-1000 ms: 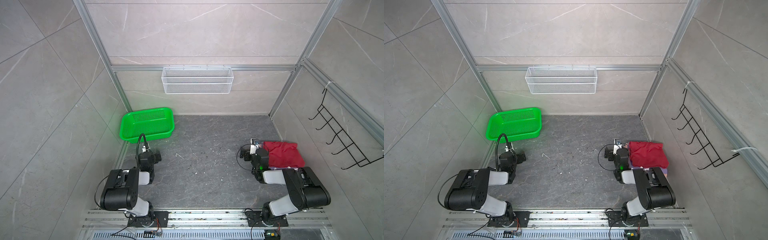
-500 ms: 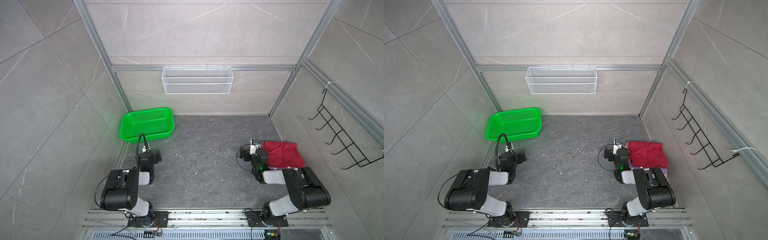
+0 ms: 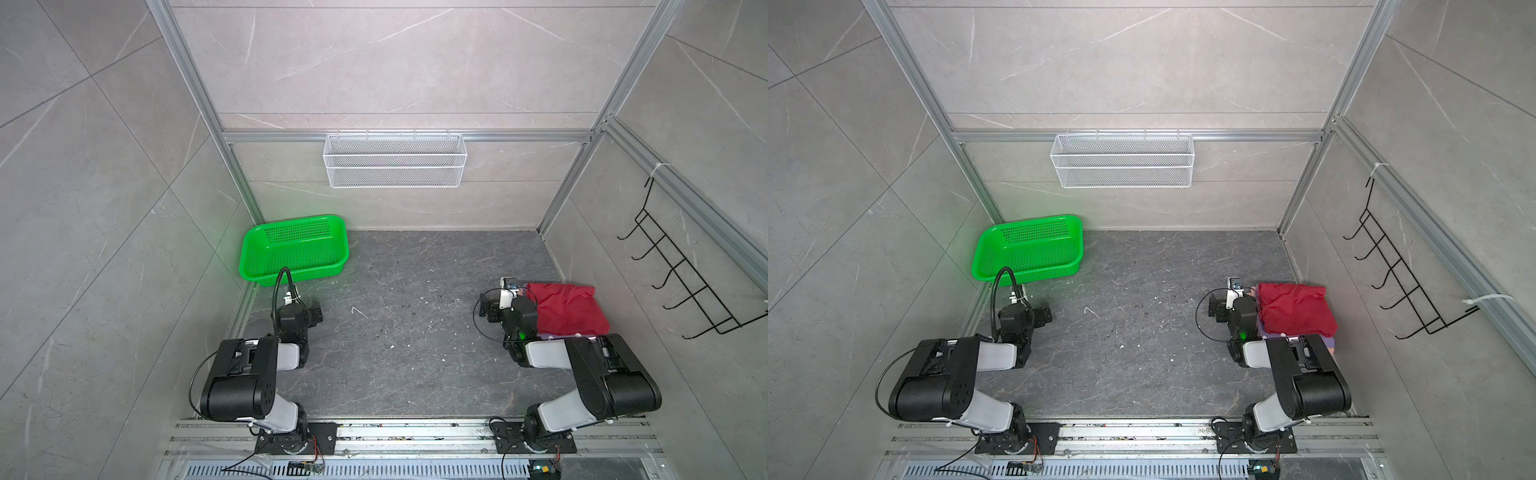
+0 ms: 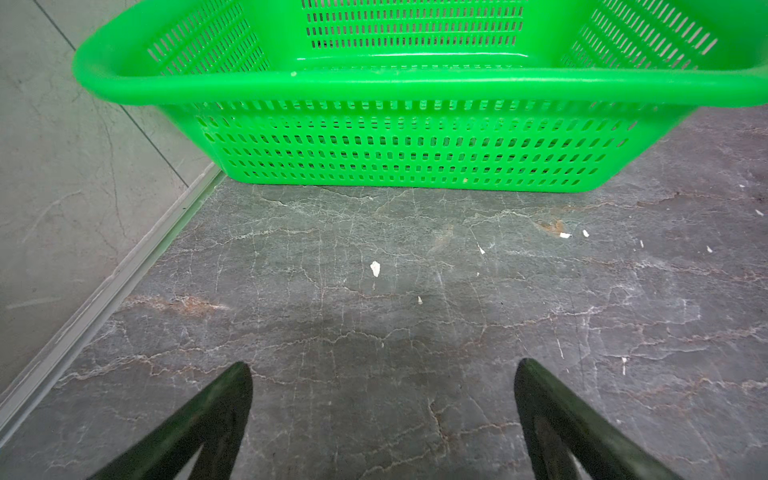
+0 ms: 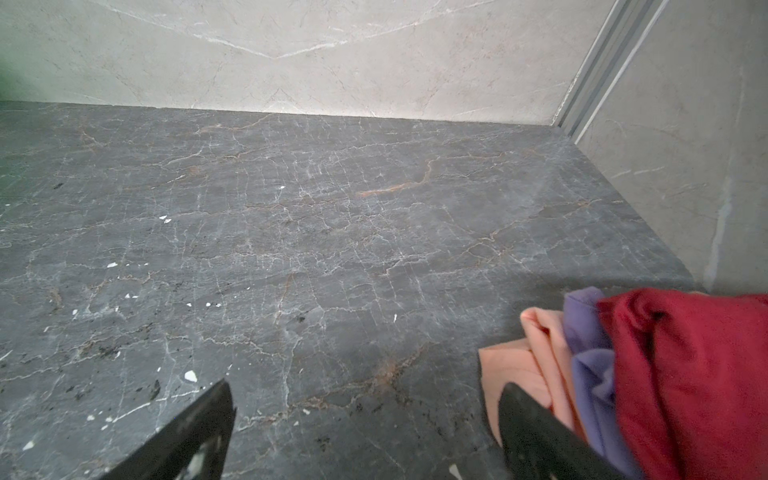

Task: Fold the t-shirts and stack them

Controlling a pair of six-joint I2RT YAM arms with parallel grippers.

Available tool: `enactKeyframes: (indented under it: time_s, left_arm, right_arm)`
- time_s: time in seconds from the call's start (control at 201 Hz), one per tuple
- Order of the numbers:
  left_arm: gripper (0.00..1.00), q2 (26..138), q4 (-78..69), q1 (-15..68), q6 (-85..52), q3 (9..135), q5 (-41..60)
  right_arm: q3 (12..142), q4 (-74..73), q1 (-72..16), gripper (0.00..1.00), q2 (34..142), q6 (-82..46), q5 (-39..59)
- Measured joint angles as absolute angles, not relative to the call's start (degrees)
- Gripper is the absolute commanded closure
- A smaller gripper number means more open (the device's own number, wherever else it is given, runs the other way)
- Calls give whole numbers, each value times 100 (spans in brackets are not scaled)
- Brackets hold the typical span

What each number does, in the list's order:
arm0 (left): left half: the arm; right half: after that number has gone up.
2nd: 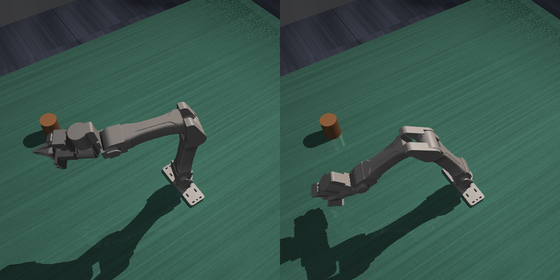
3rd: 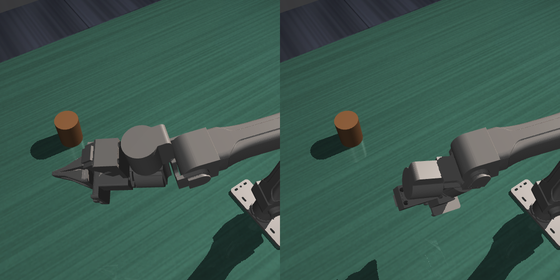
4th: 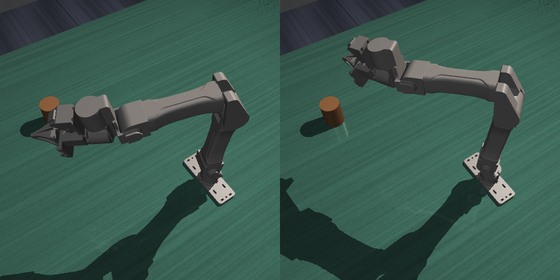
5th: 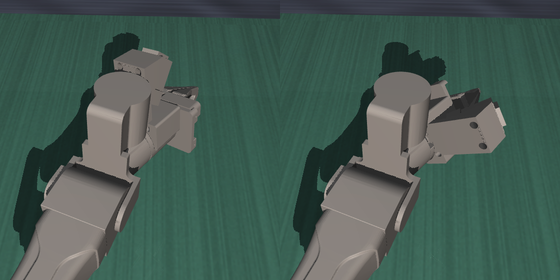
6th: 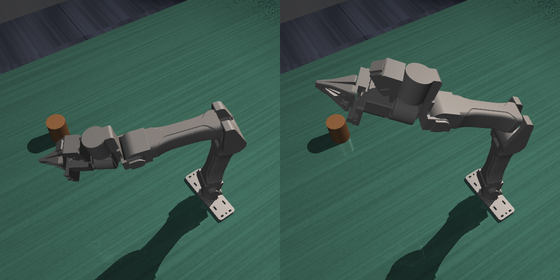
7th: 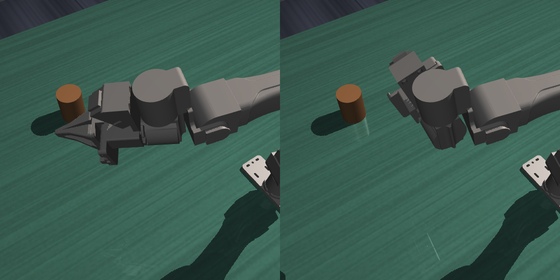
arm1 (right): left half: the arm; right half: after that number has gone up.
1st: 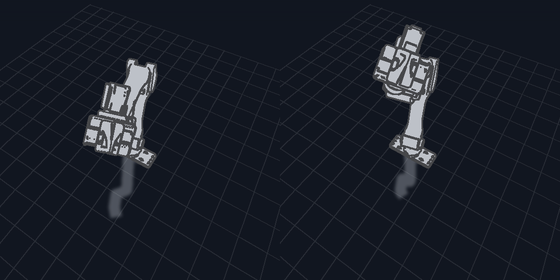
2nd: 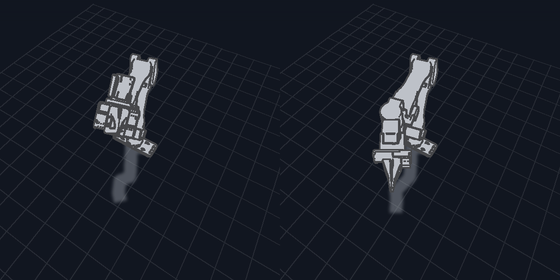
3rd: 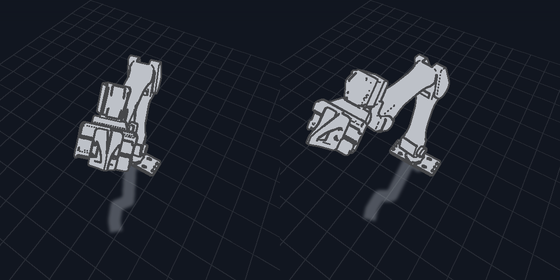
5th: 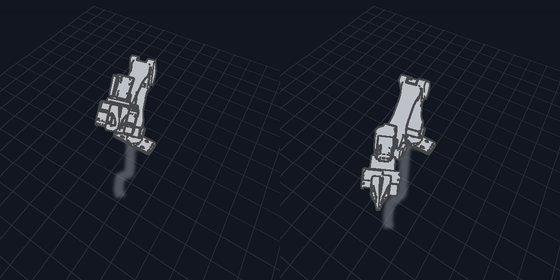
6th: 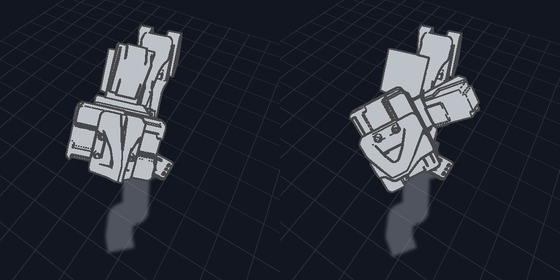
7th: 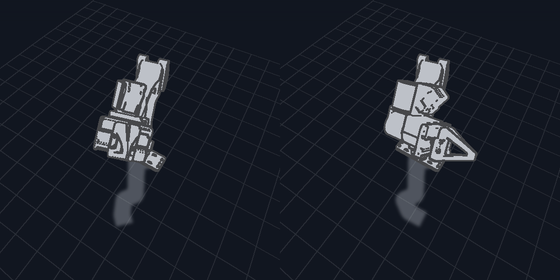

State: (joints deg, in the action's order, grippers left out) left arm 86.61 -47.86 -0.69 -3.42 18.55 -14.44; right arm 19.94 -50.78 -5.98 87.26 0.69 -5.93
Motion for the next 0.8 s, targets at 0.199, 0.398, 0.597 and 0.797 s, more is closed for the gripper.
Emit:
enactKeyframes:
  time_s: [0.199, 0.398, 0.597, 0.797]
  left_arm:
    - [0, 8661, -4786, -69, -342, 1855, -1444]
    - [0, 8661, -4786, -69, -342, 1855, -1444]
    - [0, 8661, -4786, -69, -342, 1855, -1444]
    - [0, 8661, -4786, -69, -342, 1855, -1444]
  right_arm:
    - [1994, -5076, -598, 0, 8726, 69, -591]
    - [1994, -5059, -598, 0, 8726, 69, -591]
    - [1994, -5035, -598, 0, 8726, 69, -593]
    - [1994, -5033, -598, 0, 8726, 69, -593]
